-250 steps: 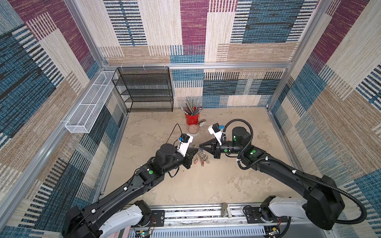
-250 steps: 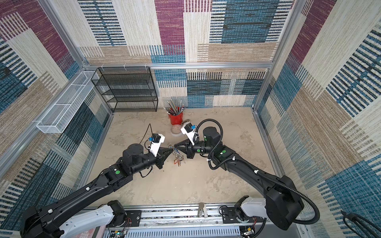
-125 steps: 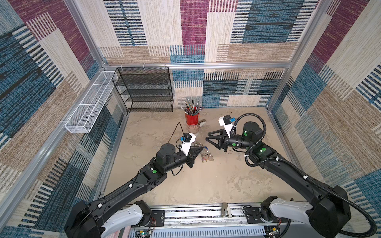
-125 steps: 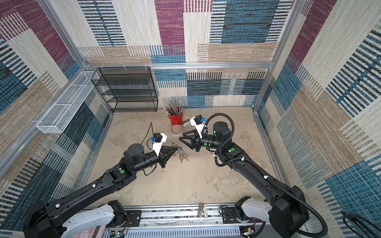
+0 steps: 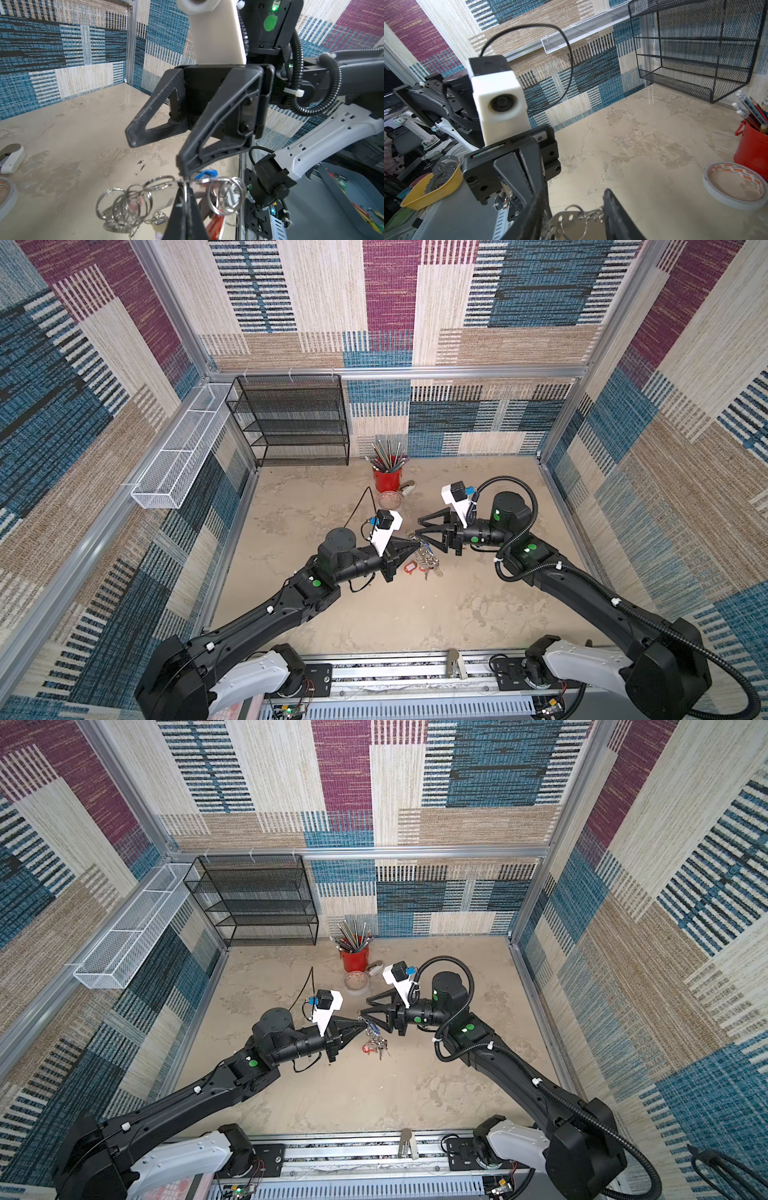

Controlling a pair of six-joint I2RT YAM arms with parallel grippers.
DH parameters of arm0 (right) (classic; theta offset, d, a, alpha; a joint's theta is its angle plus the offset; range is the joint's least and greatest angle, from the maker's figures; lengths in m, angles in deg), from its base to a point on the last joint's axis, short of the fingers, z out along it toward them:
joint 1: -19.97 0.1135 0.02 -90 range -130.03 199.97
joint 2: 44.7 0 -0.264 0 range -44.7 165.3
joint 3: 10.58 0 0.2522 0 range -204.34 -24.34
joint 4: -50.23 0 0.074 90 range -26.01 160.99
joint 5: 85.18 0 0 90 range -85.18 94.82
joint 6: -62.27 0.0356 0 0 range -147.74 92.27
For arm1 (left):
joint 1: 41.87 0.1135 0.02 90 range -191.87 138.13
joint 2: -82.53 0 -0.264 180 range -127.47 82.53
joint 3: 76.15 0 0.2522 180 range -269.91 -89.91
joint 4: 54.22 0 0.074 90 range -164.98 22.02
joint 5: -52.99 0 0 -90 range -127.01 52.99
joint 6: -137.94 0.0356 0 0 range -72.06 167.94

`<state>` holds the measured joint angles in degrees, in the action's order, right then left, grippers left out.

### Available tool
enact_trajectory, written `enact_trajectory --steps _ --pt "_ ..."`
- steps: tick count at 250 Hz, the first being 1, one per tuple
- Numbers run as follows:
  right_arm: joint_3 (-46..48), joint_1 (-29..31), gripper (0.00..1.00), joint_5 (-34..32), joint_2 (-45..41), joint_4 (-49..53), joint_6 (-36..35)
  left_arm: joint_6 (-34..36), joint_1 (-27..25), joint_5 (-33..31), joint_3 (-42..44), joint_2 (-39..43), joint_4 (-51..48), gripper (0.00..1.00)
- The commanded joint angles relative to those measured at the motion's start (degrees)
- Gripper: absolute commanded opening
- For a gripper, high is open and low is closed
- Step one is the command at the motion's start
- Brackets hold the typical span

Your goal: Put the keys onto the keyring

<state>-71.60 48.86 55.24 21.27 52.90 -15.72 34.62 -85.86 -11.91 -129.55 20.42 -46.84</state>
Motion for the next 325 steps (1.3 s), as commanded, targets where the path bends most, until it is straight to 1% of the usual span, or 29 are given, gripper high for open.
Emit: enact_trajectory --steps 1,33,54,90,127,182,218,239,262,266,291,307,325 --pt "1.4 -0.3 0.50 3.8 -0.8 -5.0 3.2 -1.0 0.0 2.5 -1.2 -0.1 3.4 0.00" --pt "2.2 -0.3 0.52 4.6 -1.1 -5.3 3.1 -1.2 0.0 3.6 -1.6 -0.4 3.3 0.00" --pt "2.3 -0.4 0.50 4.8 -0.9 -4.8 2.7 -1.1 0.1 4.6 -2.0 -0.6 3.1 0.00" --pt "2.6 -0.4 0.36 6.0 -0.5 -4.8 2.4 -0.5 0.1 4.9 -2.8 -0.7 1.7 0.00" --pt "3.4 -0.4 0.30 5.7 -1.1 -3.7 1.7 0.0 0.3 4.5 -3.4 -0.6 1.2 0.00" --pt "3.5 -0.4 0.14 6.3 -0.4 -2.5 0.7 1.3 0.5 5.1 -5.0 -0.5 -1.4 0.00" --pt "3.2 -0.3 0.11 8.0 0.1 -2.0 0.5 2.5 0.7 6.3 -6.5 -0.6 -4.5 0.00" --pt "2.9 -0.1 0.17 7.8 0.4 -0.9 -0.2 3.5 0.7 7.4 -7.6 -0.7 -7.1 0.00" --pt "3.0 0.4 0.22 7.8 0.7 -0.6 -0.5 5.1 1.0 7.6 -9.1 -0.8 -10.6 0.00" --pt "3.0 0.4 0.22 7.8 0.7 -0.6 -0.6 5.4 1.1 9.3 -9.4 -0.9 -11.0 0.00" --pt "2.6 0.8 0.25 7.6 1.4 0.0 -1.1 6.7 1.6 11.8 -10.9 -1.2 -14.1 0.00" --pt "2.4 1.0 0.25 7.8 1.6 0.0 -1.3 8.0 1.8 12.6 -12.3 -1.8 -16.8 0.00" --pt "2.4 1.2 0.20 7.8 1.6 0.1 -1.5 8.5 2.1 13.3 -13.5 -2.2 -18.5 0.00"
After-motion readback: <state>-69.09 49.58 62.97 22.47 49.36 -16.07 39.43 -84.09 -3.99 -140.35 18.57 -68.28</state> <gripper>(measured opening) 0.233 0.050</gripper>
